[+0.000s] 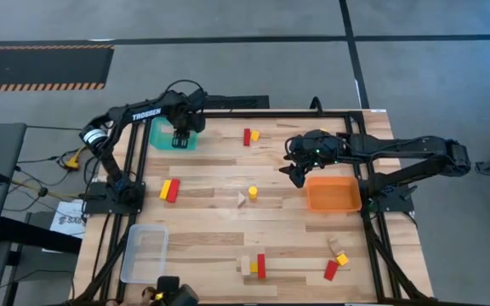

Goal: Sort & place blocks by color
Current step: Put the light brown block into the light blue bin, then put the yellow block into the orange bin

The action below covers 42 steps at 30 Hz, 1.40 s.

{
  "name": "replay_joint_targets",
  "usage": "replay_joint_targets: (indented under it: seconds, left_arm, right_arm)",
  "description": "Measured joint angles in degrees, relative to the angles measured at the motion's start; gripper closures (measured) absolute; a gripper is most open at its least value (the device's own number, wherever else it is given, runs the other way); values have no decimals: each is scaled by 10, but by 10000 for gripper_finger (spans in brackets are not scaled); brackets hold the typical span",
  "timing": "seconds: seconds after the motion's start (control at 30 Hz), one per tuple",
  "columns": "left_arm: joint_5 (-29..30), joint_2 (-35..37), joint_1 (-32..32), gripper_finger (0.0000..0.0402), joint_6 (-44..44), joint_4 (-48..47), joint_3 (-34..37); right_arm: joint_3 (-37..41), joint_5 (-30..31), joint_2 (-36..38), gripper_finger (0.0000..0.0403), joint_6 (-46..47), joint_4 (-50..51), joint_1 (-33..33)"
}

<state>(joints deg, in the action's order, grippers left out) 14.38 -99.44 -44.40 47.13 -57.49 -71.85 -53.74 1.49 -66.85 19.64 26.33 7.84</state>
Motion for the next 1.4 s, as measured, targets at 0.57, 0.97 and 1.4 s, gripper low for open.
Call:
replay_joint_targets:
  seconds: [0.57,0.97,1.4]
  left_arm:
    - [-112,33,4,107,-183,-109,-102]
    - [-367,225,134,141,-325,51,-22]
    - [-320,254,318,144,-468,181,127]
  right_arm:
    - [0,1,0,132,-3,0,0]
    - [0,1,0,132,-2,-3,0]
    - [0,1,0,132,-13,-10,1]
